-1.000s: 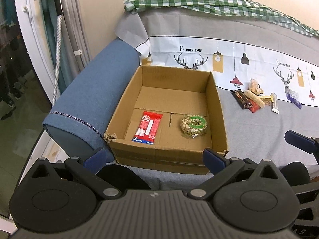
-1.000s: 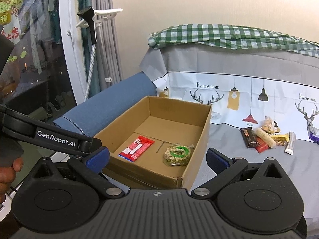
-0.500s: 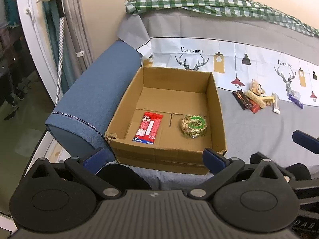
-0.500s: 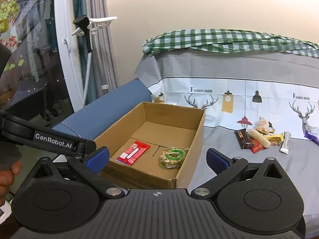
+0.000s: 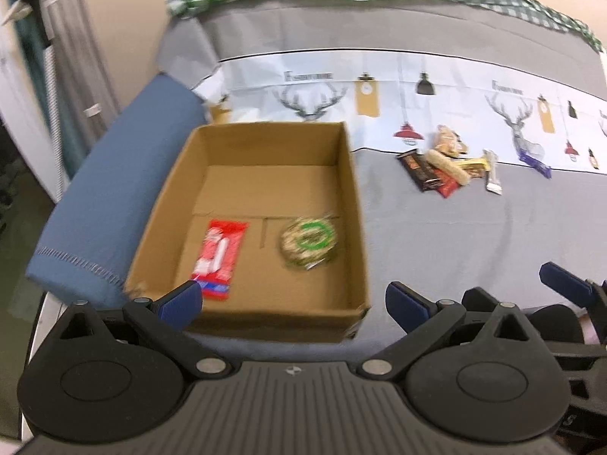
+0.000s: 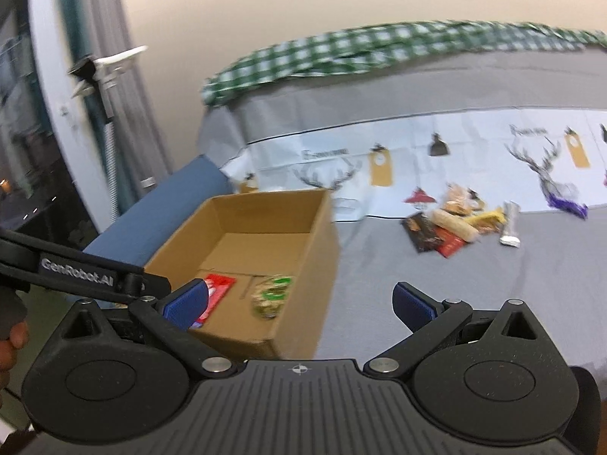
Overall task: Organize snacks
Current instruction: 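Grasp the dark chocolate bar with the left tool while the right tool grasps the silver stick pack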
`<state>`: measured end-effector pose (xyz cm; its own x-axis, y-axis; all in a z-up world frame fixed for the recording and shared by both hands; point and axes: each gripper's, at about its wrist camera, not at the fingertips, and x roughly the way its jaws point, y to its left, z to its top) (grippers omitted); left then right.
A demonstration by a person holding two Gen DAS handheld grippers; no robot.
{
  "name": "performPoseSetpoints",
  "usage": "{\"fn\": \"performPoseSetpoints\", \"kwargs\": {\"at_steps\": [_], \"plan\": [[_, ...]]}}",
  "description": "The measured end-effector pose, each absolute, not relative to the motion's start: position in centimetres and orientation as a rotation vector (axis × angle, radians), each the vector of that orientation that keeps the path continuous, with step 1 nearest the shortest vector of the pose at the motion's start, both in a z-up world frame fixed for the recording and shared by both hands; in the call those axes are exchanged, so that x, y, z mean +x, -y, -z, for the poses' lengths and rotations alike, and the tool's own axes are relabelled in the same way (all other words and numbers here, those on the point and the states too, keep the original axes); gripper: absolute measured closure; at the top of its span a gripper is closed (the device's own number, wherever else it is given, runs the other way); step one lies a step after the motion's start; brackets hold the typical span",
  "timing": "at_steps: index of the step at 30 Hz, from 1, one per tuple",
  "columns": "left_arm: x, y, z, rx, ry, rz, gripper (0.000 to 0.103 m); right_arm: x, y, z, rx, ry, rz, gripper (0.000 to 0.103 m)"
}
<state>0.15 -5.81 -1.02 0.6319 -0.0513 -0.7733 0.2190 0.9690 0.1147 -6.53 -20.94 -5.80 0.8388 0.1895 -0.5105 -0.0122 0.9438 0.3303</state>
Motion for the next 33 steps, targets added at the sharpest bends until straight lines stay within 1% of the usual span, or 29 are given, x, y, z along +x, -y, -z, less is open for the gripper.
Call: {"fn": "performPoseSetpoints", "kwargs": {"at_steps": [9,14,19,25,33], "plan": [[7.3,15.1,2.0,0.255,-0.911,0.229,0.0,-5.5,27.4,8.2,0.391,-0.528,0.104,0.001],[11.3,19.9,3.9,0.259,-0.933,0.231,0.0,-3.8,32.2,10.6,0.437,-0.546,0.219,0.001],[16.4,23.9,7.1,0.232,-0.979,0.23,0.0,-0.3,36.7,13.6,0.47,-0.56,0.323,0.001],[23.0,27.1,12.0,0.21,-1.067,0.222,0.0,5.6,41.9,18.4,0.508,-0.596,0.47,0.001],[32.2,31.3,20.4,0.186,-1.18,0.184,0.0,16.0,46.8,25.6,0.531,-0.678,0.607,0.001]]}}
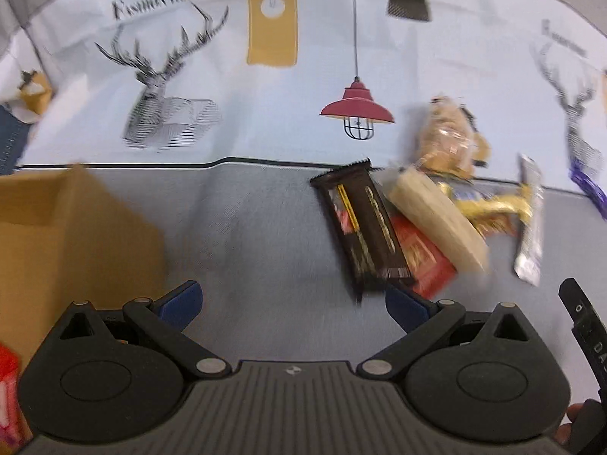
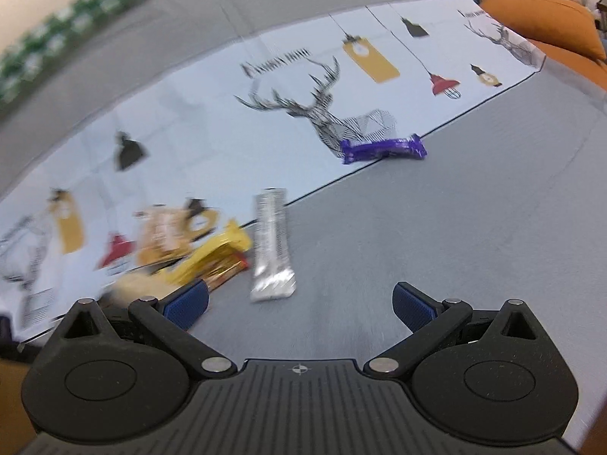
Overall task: Organize snacks
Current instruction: 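Grasp the dark chocolate bar with the left tool while the right tool grasps the silver stick pack, then carry the chocolate bar and silver stick pack with both tools over the box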
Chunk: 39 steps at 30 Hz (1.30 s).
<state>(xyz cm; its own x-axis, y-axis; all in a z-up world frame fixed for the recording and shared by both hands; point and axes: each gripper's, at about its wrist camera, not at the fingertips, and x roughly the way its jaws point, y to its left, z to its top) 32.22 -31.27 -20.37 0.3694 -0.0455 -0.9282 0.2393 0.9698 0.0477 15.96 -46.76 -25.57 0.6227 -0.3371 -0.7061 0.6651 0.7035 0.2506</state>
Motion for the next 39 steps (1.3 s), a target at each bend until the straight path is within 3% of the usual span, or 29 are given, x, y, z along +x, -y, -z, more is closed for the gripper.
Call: {"fn": "performPoseSetpoints", "kwargs": {"at_steps": [11,16,32,34,35,36,37,39], "plan": [[40.1,33.6,26.5,0.155,-1.316,0.237,0.0,25.7,49.3,33.1,0.298,-0.777,0.589,0.001],[39.9,31.9,26.7,0.208,-1.248,0.249,0.0,26.6,50.3,33.7,0.272,-0.732,0.59,0.001],[39.7,32.5,27.0,0.213,-1.259,0.23,0.001,27.0,50.5,33.9,0.259,-0.732,0.606,0.001],[39.5,32.5,26.1,0.195,-1.257,0.216,0.021,27.0,50.6,33.8,0.264,-0.735,0.6,0.002],[39.3,32.6,25.3,0.193,-1.238,0.223,0.06,26.9,50.6,33.6,0.265,-0.729,0.587,0.016],[39.1,33.0,24.7,0.21,-1.236,0.234,0.06,26.9,50.4,33.4,0.252,-0.713,0.575,0.055],[39.0,33.2,24.4,0.219,-1.249,0.246,0.06,27.0,50.1,33.0,0.23,-0.701,0.552,0.077],[38.4,33.1,23.7,0.192,-1.245,0.255,0.06,27.1,49.9,32.9,0.223,-0.706,0.543,0.085]]}}
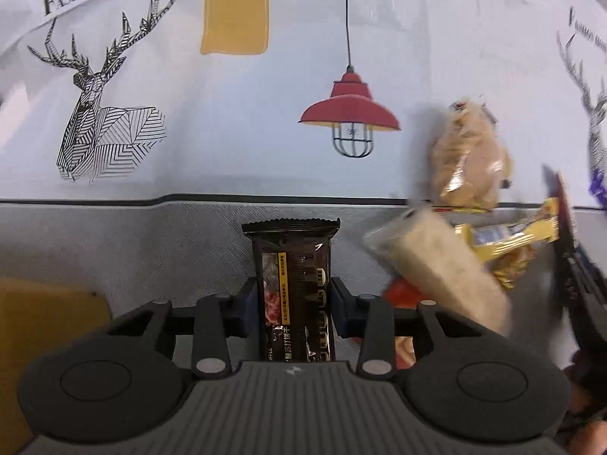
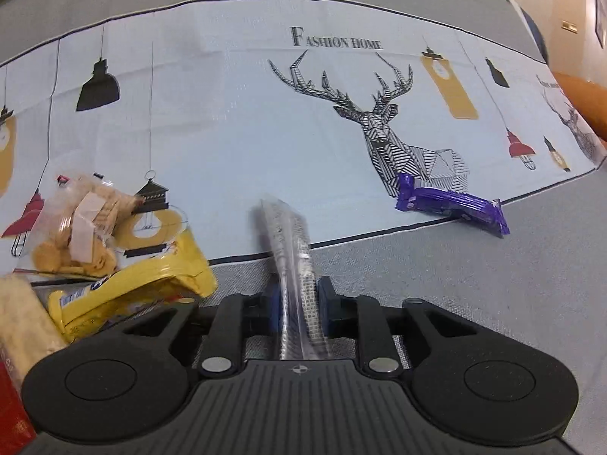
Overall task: Organize snacks
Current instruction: 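Carry the chocolate bar and silver stick pack with both tools over the box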
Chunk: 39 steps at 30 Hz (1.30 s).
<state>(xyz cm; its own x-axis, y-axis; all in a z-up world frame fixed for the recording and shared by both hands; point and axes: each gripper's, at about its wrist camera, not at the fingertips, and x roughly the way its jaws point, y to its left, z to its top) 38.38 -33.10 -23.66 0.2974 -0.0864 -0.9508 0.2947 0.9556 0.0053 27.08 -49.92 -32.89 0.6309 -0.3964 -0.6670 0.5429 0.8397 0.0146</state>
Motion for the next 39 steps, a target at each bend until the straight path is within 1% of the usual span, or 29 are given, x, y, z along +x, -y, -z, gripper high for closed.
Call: {"fn": "performPoseSetpoints", "kwargs": {"at_steps": [3,6,9,14,18,23,26,31,35,39], "plan": [[37.1,32.6,21.8,0.165,-1.215,0.287,0.06,26.5,50.6,32.2,0.295,-0.671,0.55,0.094],[35.1,31.6,18.9,0.139,-1.194,0.32,0.06,25.3,50.7,30.1,0.287,-0.565,0.588,0.094],[32.1,30.3,15.2,0.135,-1.144,0.348,0.06,22.8,50.2,26.8,0.293,-0.456,0.594,0.094],[25.4,26.4,9.1,0.128,-1.056,0.383,0.06,16.4,47.7,19.6,0.295,-0.342,0.551,0.094],[19.3,22.5,4.9,0.113,-0.999,0.419,0.06,9.6,43.5,15.1,0.286,-0.364,0.435,0.094],[11.8,15.6,0.8,0.115,-0.924,0.36,0.06,2.3,38.0,11.4,0.314,-0.456,0.246,0.094],[7.9,11.1,-0.3,0.108,-0.906,0.303,0.06,-1.3,33.8,9.6,0.304,-0.494,0.135,0.094],[2.1,4.6,-0.4,0.101,-0.885,0.216,0.06,-6.6,26.3,6.6,0.307,-0.514,-0.045,0.094],[-1.4,0.6,0.3,0.045,-0.889,0.186,0.06,-8.8,21.3,4.9,0.215,-0.515,-0.159,0.094],[-4.1,-1.8,0.8,0.022,-0.859,0.156,0.06,-10.4,18.2,3.3,0.139,-0.516,-0.221,0.094]]}}
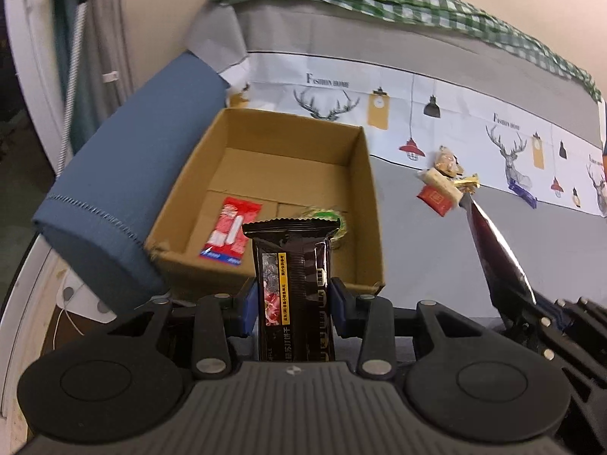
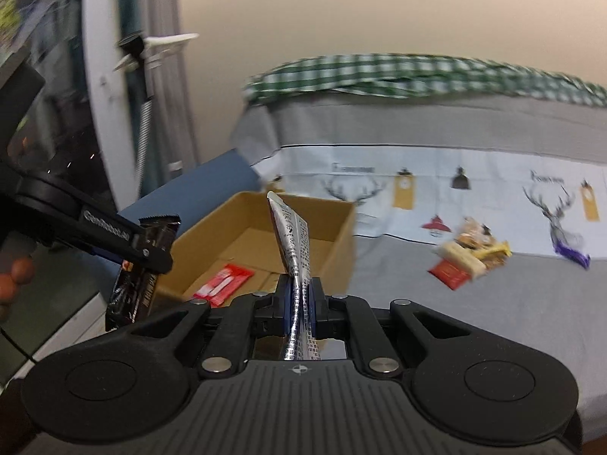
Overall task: Organize snacks
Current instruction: 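Carry the chocolate bar and silver stick pack with both tools over the box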
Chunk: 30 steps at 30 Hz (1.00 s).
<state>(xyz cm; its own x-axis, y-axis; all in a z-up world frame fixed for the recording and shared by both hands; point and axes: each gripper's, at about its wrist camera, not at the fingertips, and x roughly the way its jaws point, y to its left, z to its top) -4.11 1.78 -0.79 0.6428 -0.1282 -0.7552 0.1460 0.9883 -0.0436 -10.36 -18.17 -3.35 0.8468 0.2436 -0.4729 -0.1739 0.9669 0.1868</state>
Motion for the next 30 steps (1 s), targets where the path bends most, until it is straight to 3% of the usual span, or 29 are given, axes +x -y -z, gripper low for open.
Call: {"fn": "performPoseSetpoints", "kwargs": {"at_steps": [30], "plan": [[-3.7,-3.2,0.6,-0.034,-0.826,0.158,0.06,-9.4,15.3,2.1,0.063,-0.526,-0.247,0.094]]}}
